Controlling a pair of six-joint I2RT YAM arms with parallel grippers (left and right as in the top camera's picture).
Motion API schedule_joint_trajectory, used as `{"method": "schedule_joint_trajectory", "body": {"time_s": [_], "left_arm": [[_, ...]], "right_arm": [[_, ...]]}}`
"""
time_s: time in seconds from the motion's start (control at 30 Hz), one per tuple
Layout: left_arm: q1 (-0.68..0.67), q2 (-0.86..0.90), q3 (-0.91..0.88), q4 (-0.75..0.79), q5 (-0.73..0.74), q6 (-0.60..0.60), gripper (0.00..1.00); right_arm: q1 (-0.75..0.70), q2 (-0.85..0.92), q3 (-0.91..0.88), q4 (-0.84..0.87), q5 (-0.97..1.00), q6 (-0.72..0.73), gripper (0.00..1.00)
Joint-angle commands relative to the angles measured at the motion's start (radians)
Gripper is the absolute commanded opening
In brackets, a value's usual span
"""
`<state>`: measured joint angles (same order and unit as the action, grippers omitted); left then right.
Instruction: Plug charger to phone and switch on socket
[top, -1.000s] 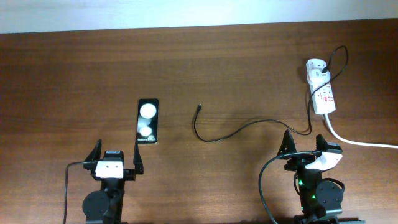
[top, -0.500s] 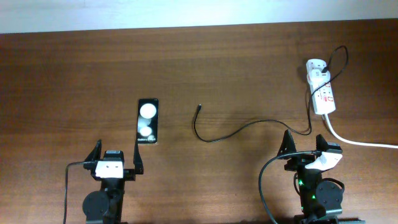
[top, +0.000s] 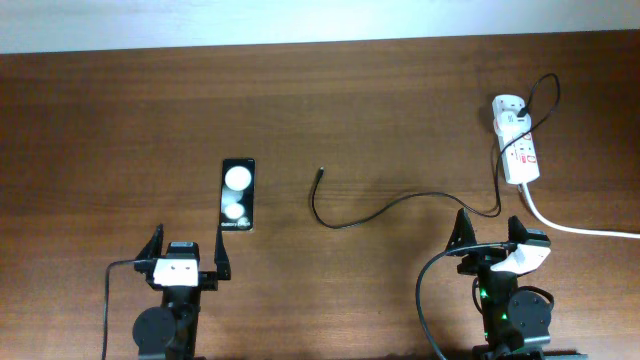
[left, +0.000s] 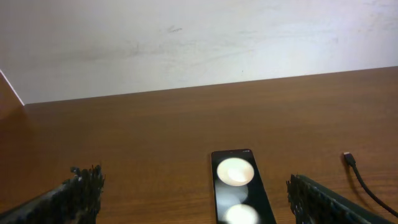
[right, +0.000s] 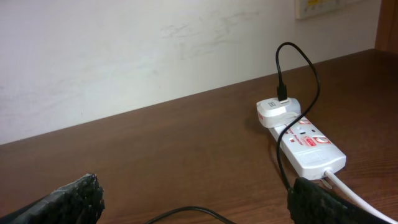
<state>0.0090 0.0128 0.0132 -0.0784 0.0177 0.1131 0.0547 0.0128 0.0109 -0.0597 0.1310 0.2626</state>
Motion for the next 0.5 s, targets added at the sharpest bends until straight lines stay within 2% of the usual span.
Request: {"method": "schedule_joint_trajectory", "body": {"time_s": [0.0, 0.47], "left_arm": [[0.007, -0.008, -0.004, -0.005, -0.014, 0.016, 0.99], [0.007, -0.007, -0.004, -0.005, -0.014, 0.016, 0.99]], "right_arm": [[-0.003, -0.010, -0.005, -0.008, 0.009, 0.005, 0.99], [-0.003, -0.010, -0.005, -0.008, 0.009, 0.005, 0.99]]}}
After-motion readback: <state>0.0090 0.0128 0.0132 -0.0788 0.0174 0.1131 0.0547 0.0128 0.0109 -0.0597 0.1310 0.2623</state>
